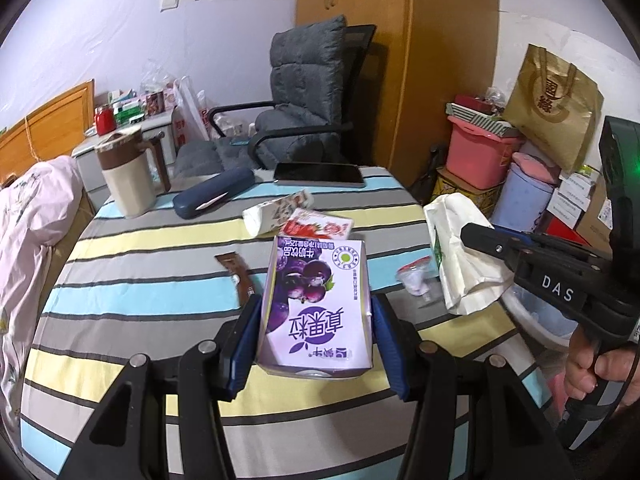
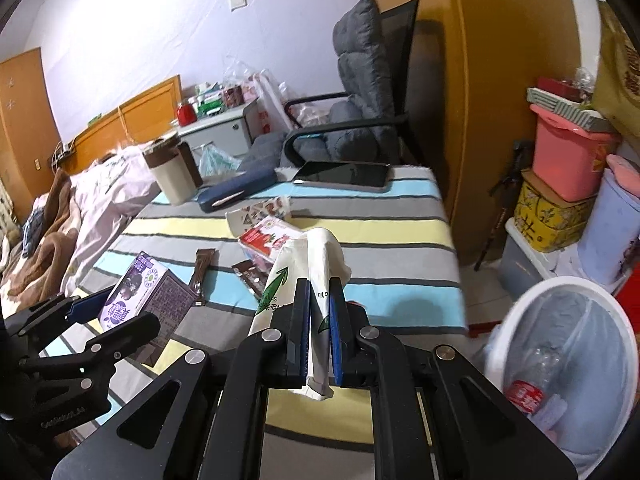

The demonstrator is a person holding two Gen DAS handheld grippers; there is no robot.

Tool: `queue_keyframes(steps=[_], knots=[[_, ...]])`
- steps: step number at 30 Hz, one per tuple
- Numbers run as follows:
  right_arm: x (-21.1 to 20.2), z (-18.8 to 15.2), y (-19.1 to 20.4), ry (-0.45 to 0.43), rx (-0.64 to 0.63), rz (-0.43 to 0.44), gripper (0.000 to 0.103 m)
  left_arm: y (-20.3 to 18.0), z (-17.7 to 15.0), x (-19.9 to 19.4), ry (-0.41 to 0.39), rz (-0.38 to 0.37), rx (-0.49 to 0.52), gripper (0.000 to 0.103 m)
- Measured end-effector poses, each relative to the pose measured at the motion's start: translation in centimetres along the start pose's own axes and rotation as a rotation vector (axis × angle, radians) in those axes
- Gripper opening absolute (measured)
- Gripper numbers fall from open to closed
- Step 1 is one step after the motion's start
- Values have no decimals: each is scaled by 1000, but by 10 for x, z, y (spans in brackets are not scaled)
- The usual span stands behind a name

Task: Collect trash
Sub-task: 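Carry carton and tissue over the white bin and open both tools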

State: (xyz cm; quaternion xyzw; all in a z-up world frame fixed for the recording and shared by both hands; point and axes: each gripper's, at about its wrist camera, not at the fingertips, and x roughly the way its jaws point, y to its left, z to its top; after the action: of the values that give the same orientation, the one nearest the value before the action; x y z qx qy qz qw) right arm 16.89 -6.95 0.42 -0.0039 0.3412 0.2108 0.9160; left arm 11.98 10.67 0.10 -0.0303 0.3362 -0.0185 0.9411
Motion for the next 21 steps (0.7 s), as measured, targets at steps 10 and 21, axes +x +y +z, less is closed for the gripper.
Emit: queue_keyframes(steps=[10, 21], knots=[[-34, -9, -36, -52, 61, -69, 11, -49, 11, -9, -37, -61, 70, 56], [-67, -22, -84, -80, 135, -171, 11, -115, 19, -2, -43, -166, 151, 56]])
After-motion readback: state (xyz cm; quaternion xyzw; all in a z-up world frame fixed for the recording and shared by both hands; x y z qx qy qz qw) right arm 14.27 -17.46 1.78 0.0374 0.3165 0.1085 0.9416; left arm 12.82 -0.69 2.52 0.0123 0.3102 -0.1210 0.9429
